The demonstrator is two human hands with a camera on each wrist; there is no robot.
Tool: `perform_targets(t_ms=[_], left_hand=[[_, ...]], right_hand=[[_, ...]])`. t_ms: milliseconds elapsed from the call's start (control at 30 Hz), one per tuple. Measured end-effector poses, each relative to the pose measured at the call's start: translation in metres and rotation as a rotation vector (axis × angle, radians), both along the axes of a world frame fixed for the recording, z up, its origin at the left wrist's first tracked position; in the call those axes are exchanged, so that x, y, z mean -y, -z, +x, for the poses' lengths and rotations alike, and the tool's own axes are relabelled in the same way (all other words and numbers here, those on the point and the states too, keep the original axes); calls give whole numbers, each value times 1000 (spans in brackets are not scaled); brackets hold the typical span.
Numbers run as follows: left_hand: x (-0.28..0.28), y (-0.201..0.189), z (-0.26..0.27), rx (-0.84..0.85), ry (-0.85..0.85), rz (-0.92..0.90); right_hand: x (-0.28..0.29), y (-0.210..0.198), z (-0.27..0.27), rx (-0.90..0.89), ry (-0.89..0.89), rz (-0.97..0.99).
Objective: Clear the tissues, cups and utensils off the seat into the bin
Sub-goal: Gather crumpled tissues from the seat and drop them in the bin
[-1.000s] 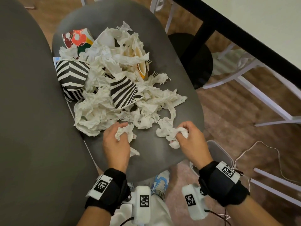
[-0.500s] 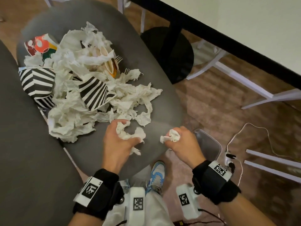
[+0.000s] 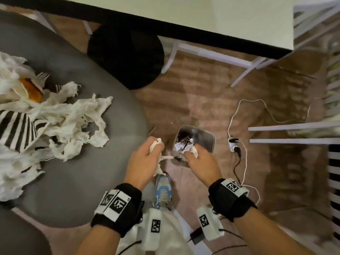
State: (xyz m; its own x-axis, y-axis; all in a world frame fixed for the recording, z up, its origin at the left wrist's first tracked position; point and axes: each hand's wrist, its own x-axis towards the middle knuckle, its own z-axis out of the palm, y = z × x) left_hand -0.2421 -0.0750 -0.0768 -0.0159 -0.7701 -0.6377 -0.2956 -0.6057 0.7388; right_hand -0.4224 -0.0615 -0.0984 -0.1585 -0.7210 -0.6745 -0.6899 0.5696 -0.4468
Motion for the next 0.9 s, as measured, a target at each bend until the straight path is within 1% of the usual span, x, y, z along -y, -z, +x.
perform_targets(t_ms=[100,133,167,233,267,300,367,433,533,600,667,733,800,867,900], left_hand=[[6,15,-31,-44,216,168],[9,22,-41,-20,275,193],[11,32,-50,27,342,205],[14,55,-65,176,510,207],[17,66,-72,260,585,186],[20,76,-78,338,624,158],[26,94,-92,434,623,103],[33,109,-106,451,610,79],[39,131,-122,488,694,88],[41,143,-128,463,736,146],[39,149,-127,382,756,241],[34,147,-121,362,810,244],[27,135,-109,372,808,170],[19,112,-93,356,739,91],[15,100,-82,325,673,73]], right_hand=[[-12,13,-27,89,107,93],[-15,20,-36,106,135,117],[-18,31,-46,108,143,122],[-23,53,-62,63,116,140],[-25,64,-68,50,107,141],[-25,75,-73,42,113,127],[-23,89,-80,9,152,75],[-19,103,-87,-57,167,57],[-14,126,-97,-136,160,54],[-10,137,-100,-143,139,74],[-8,140,-103,-137,83,142],[-8,132,-103,-136,22,183],[-7,119,-99,-130,-41,164],[-3,98,-88,-113,-108,110],[0,86,-81,-106,-142,77]])
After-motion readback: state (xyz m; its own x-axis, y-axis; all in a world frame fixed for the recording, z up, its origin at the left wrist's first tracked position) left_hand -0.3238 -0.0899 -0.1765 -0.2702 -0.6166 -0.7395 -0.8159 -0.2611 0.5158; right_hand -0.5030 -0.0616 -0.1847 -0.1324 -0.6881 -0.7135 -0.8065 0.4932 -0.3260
